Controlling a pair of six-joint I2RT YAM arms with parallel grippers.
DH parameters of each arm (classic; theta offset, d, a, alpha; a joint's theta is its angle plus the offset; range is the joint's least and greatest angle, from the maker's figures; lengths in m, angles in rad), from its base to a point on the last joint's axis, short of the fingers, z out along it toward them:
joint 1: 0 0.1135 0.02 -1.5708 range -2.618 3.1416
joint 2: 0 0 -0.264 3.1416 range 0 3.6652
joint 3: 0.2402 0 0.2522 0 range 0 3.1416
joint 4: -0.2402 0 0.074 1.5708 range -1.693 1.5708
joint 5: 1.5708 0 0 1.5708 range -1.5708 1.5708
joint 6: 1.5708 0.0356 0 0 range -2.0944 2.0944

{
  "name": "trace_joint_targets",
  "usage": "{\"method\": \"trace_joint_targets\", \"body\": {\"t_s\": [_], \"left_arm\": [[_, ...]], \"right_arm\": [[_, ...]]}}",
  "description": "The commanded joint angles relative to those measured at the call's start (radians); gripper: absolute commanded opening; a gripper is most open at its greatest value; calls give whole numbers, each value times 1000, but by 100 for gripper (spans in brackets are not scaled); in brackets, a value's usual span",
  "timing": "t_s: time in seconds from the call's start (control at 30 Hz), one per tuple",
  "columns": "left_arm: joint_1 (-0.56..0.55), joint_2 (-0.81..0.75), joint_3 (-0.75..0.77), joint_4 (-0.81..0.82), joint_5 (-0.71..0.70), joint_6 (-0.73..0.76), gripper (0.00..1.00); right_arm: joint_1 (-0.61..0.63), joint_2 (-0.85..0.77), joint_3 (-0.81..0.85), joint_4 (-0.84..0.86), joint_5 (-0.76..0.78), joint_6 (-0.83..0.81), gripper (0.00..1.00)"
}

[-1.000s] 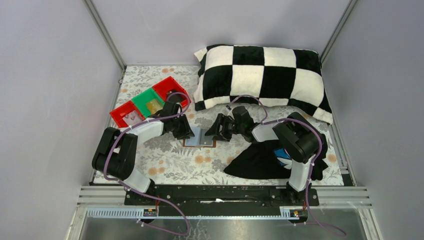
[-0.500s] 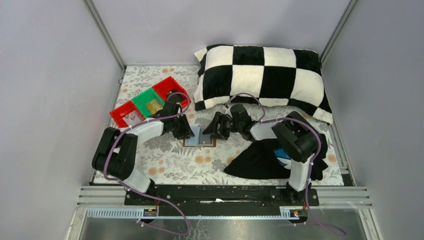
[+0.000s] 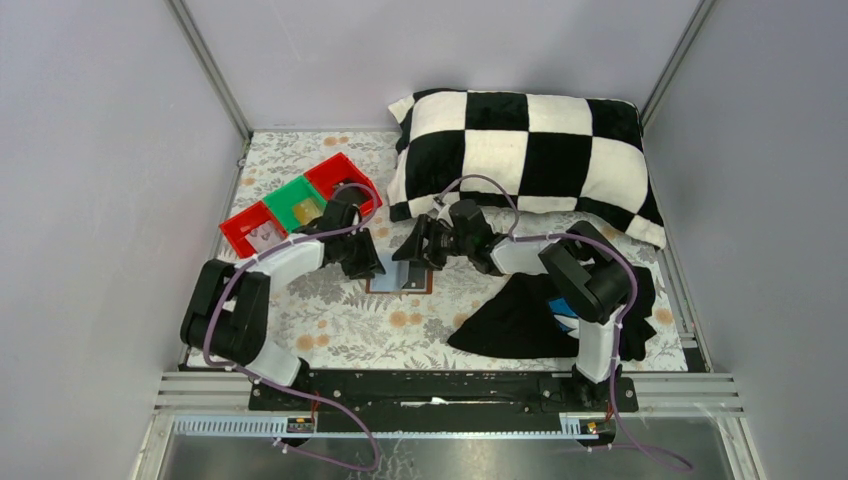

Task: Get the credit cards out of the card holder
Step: Remove the credit card from the card holder.

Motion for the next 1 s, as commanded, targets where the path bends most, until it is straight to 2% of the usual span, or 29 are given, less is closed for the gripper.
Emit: {"method": "trace_joint_targets", "body": {"t_s": [0.0,0.23,0.43,0.57,0.8,0.97], "left_arm": [[65,-83,100,-120,-33,53,38],[203,-171,137,-212,11,83,38],[217,-202,148,-235,-5,84,38],[209,-209,147,-225,2,93,38],[108,-152,57,-17,240,10,38],[89,-72,7,70,244,-16,38]], "right_arm": [[20,28,71,-6,-27,-13,68],[44,108,155,-5,-44,9,68],[52,157,223,-44,-76,16,68],[31,77,177,-68,-40,-21,68],[-4,9,46,-55,11,3,68],[-4,26,8,-21,15,47,64]]}}
